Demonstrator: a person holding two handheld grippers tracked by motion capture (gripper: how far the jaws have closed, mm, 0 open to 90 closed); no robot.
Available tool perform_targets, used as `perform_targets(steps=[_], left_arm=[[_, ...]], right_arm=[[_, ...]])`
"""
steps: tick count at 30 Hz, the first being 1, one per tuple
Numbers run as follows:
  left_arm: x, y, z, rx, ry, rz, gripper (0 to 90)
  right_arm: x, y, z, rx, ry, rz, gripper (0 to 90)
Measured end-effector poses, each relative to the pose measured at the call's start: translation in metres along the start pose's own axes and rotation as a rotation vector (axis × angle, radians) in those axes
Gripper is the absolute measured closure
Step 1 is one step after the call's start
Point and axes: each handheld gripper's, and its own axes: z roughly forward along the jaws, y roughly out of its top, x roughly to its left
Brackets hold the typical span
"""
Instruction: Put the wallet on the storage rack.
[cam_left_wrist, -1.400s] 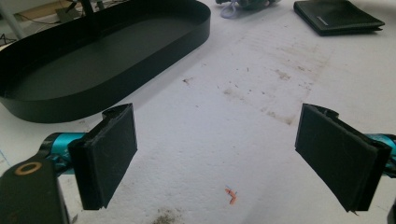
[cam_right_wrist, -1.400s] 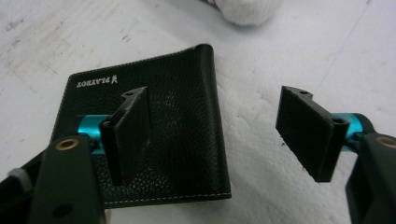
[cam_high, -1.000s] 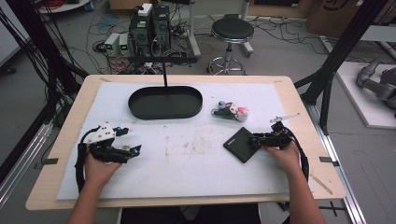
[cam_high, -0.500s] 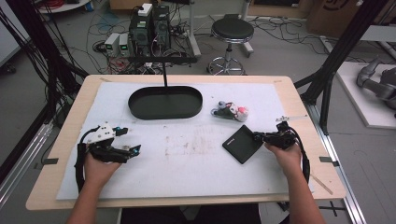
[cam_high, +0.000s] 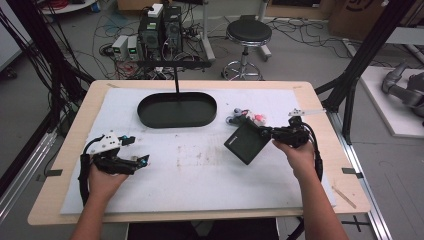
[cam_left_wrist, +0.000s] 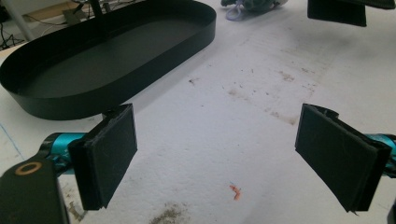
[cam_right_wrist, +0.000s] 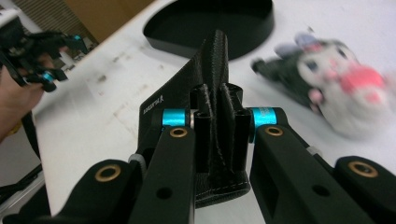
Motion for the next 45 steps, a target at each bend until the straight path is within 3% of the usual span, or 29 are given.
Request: perform_targets(steps=[5,13,23,24,26,27,32,33,40,45], left_arm=[[0.002,-0.003,-0.008,-0.006,0.009,-0.006,12.8],[0.001,-0.007,-0.021,-0.013,0.027,-0.011,12.8],[0.002,-0.01,-0.026,-0.015,0.034,-0.016,12.8],[0.002,-0.01,-0.026,-0.017,0.034,-0.022,12.8],[0.002,-0.01,-0.026,-0.013,0.034,-0.019,12.8],[0.002,-0.01,-0.026,-0.014,0.032,-0.019,12.8],[0.002,-0.01,-0.024,-0.013,0.031,-0.02,12.8],[0.003,-0.011,-0.024,-0.011,0.03,-0.019,12.8],[0.004,-0.012,-0.024,-0.009,0.032,-0.02,12.8],[0.004,-0.011,-0.023,-0.013,0.027,-0.021,12.8]], right_arm=[[0.009,0.024,0.015,-0.016,0.048,-0.01,85.2],[0.023,0.059,0.049,-0.022,0.074,-0.028,85.2],[0.043,0.096,0.1,-0.011,0.081,-0.068,85.1],[0.047,0.105,0.112,-0.001,0.08,-0.082,85.1],[0.049,0.107,0.116,-0.006,0.076,-0.089,85.1],[0.05,0.116,0.13,0.001,0.072,-0.082,85.1],[0.051,0.126,0.153,-0.007,0.059,-0.054,85.1],[0.05,0.129,0.165,-0.001,0.048,-0.048,85.1],[0.046,0.132,0.192,-0.013,0.023,-0.017,85.1],[0.028,0.126,0.208,-0.034,-0.018,0.049,85.1]])
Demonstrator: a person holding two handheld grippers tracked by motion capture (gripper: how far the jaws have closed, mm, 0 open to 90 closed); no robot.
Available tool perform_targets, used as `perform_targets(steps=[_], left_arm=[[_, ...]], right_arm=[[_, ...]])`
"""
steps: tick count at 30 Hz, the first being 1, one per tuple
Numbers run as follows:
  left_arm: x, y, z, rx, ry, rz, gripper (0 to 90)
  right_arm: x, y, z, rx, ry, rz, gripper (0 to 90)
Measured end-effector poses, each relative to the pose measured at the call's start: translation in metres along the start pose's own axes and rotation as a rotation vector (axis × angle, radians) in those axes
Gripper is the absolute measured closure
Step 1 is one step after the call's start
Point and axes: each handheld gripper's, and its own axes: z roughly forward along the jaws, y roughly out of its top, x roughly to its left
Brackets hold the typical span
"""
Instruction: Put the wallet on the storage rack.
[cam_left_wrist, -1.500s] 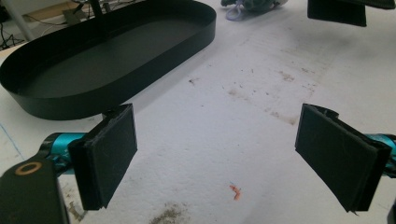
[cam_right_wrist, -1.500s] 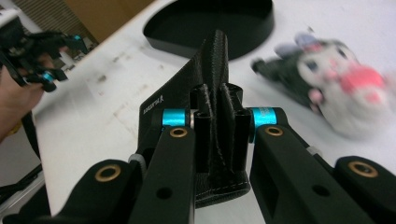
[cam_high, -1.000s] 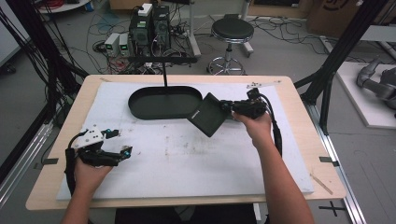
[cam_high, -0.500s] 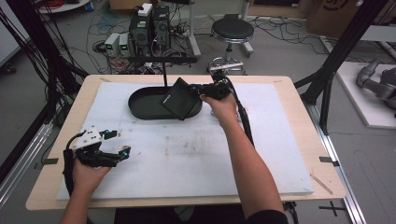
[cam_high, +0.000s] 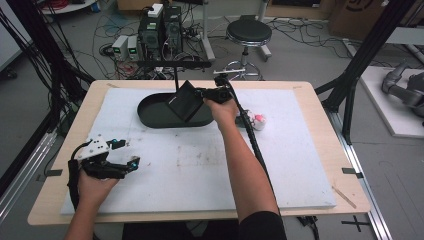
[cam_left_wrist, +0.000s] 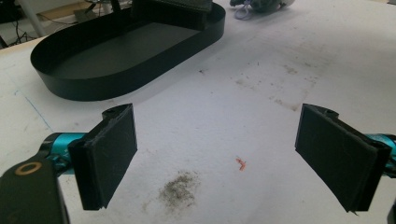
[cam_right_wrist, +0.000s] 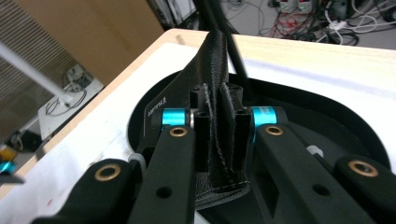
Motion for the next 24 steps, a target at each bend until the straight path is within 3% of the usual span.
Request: perform_targets(steps=[6,7,8,9,10,14,16,19,24], left_arm=[[0.001,-0.001,0.002,0.006,-0.001,-0.002,12.8],[0.001,-0.001,0.002,0.007,-0.003,-0.004,12.8],[0.001,-0.001,0.003,0.011,-0.003,-0.003,12.8],[-0.001,-0.001,0.004,0.015,-0.006,0.001,12.8],[-0.001,-0.001,0.004,0.017,-0.005,0.002,12.8],[-0.002,0.0,0.004,0.018,-0.007,0.01,12.8],[-0.002,-0.001,0.004,0.015,-0.006,0.005,12.8],[-0.002,-0.001,0.004,0.019,-0.007,0.008,12.8],[-0.001,0.0,0.003,0.012,-0.007,0.008,12.8]], right_arm=[[-0.008,-0.002,0.007,-0.013,-0.022,0.019,85.1],[-0.009,-0.003,0.01,-0.003,-0.063,-0.004,85.1],[-0.009,-0.003,0.01,-0.003,-0.063,-0.004,85.1],[-0.011,-0.006,0.015,0.031,-0.119,-0.032,84.9],[-0.012,-0.008,0.018,0.043,-0.134,-0.032,84.9],[-0.017,-0.012,0.023,0.065,-0.13,-0.016,83.3],[-0.017,-0.014,0.027,0.082,-0.142,-0.018,75.0],[-0.017,-0.015,0.028,0.073,-0.149,-0.007,55.4],[-0.012,-0.012,0.021,0.083,-0.234,-0.081,48.2]])
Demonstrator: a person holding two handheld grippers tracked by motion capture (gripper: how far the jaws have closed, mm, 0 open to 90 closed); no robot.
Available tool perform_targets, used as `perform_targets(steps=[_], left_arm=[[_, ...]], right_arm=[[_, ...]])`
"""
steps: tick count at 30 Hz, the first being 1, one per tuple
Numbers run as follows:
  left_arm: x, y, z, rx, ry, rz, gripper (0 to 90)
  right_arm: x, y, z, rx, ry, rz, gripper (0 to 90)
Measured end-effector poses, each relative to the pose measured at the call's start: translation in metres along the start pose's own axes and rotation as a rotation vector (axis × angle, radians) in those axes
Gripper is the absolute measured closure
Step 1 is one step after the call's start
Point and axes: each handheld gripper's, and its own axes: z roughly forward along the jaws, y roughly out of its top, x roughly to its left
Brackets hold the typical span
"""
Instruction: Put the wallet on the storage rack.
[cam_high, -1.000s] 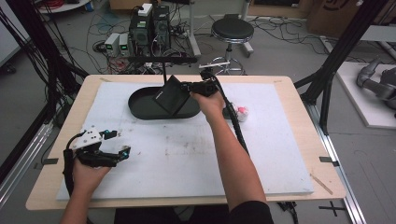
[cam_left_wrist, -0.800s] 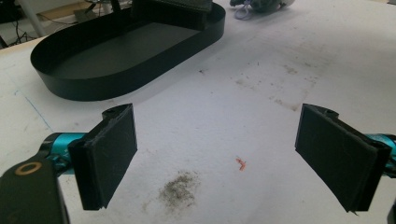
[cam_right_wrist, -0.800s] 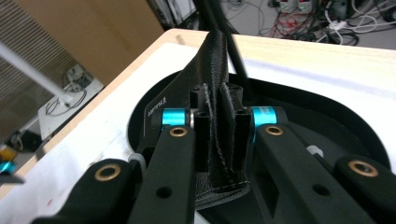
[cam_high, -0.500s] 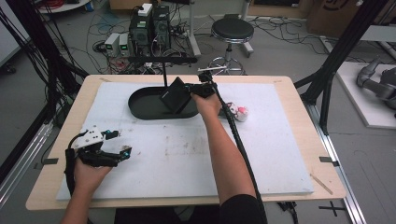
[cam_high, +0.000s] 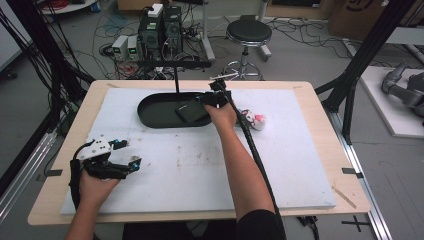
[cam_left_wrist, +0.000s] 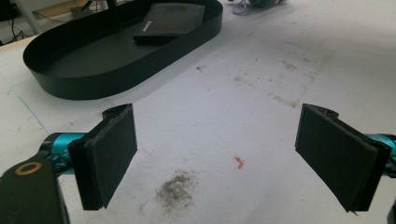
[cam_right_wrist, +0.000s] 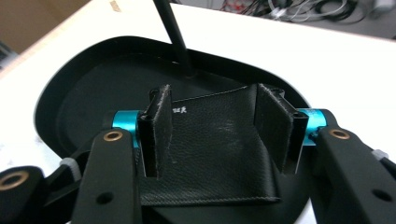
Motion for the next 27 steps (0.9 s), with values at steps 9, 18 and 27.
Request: perform_targets(steps=[9,18,27], left_arm=[[-0.001,0.002,0.001,-0.004,-0.007,0.005,12.8],[-0.008,0.008,0.009,0.004,-0.034,0.017,8.7],[-0.013,0.01,0.018,0.023,-0.046,0.023,7.0]], right_arm=[[0.012,-0.002,-0.029,0.009,-0.026,-0.115,46.8],[0.01,-0.029,-0.078,0.036,-0.032,-0.209,40.2],[-0.007,-0.064,-0.144,-0.007,-0.048,-0.235,31.5]])
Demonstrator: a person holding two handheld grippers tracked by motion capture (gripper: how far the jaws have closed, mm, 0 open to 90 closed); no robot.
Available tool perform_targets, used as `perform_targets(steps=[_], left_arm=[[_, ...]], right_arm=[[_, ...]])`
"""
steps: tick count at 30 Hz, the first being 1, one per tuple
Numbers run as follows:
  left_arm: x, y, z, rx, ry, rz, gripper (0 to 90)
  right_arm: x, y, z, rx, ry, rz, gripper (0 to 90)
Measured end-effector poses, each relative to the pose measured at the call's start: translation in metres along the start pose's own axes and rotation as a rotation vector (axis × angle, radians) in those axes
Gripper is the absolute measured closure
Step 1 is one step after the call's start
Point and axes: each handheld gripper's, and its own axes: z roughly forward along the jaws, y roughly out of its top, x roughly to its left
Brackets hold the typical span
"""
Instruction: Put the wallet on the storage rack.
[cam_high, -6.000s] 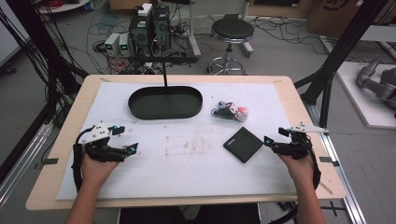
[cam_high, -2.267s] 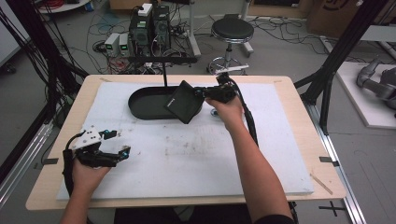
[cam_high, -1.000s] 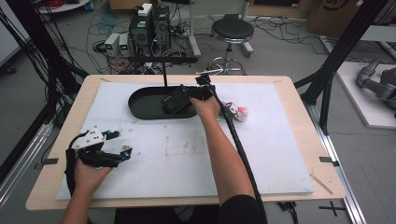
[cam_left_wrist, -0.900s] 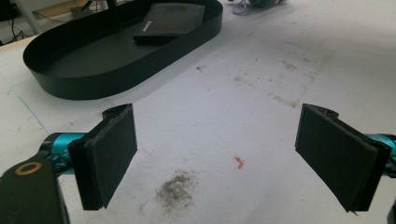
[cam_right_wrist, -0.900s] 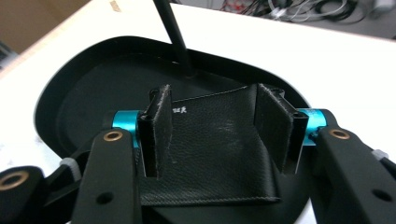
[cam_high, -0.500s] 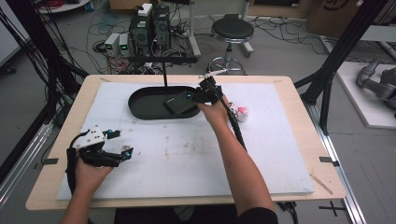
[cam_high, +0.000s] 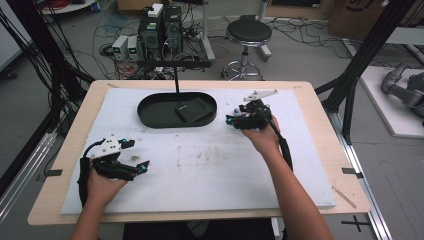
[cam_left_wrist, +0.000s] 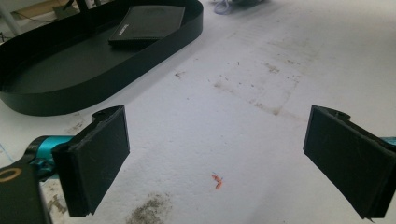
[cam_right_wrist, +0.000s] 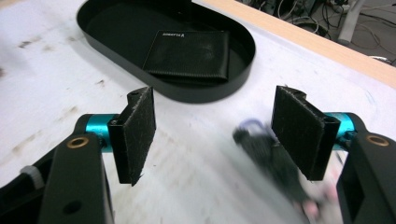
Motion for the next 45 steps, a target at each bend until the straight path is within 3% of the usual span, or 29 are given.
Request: perform_targets(steps=[11,16,20,31,38,45], left_arm=[[-0.007,0.007,0.011,0.005,-0.037,0.014,7.0],[-0.008,0.008,0.013,0.005,-0.044,0.01,7.0],[-0.008,0.008,0.013,0.005,-0.043,0.011,7.0],[-0.009,0.015,0.012,-0.012,-0.059,0.023,7.0],[-0.006,0.016,0.015,-0.017,-0.071,0.01,7.0],[-0.006,0.015,0.016,-0.009,-0.067,0.007,7.0]], right_arm=[[-0.005,-0.048,-0.044,-0.034,0.01,0.017,25.1],[-0.005,-0.07,-0.052,-0.046,0.014,0.039,24.0],[-0.005,-0.084,-0.054,-0.022,0.021,0.03,23.3],[-0.006,-0.102,-0.061,-0.028,-0.002,0.052,23.3],[-0.011,-0.115,-0.063,-0.034,-0.003,0.079,23.3],[-0.013,-0.115,-0.062,-0.056,-0.011,0.085,23.3]])
